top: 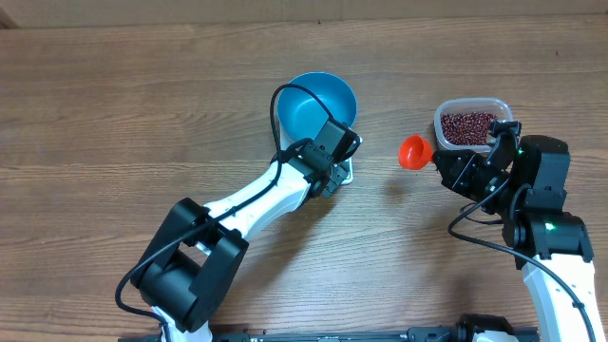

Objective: Scoop item into bowl and weigh 150g on scale

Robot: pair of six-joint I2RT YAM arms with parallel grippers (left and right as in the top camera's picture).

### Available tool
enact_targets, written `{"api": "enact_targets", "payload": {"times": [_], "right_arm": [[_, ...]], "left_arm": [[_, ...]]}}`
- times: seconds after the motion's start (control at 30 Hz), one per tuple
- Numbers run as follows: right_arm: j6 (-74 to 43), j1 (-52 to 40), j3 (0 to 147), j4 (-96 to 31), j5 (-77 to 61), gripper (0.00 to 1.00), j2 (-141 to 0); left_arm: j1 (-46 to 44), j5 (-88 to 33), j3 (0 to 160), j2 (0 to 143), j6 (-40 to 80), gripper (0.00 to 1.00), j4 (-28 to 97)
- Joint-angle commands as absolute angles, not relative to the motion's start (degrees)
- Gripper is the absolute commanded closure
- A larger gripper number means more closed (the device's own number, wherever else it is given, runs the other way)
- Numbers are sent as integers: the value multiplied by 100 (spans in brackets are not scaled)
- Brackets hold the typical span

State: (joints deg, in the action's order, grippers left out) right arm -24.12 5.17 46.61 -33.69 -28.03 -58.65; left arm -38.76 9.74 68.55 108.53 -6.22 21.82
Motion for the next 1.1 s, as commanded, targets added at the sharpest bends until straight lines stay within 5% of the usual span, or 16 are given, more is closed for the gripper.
{"api": "enact_targets", "payload": {"times": [0.0, 1.07], "right_arm": [[-2370, 539, 4840, -3358, -2742, 96, -5787], [-2370, 539, 4840, -3361, -2744, 96, -5787]], "left_arm": [[-3865, 1052, 6849, 11037, -711, 96, 2108], [-3865, 1048, 6849, 11220, -661, 96, 1905]]}}
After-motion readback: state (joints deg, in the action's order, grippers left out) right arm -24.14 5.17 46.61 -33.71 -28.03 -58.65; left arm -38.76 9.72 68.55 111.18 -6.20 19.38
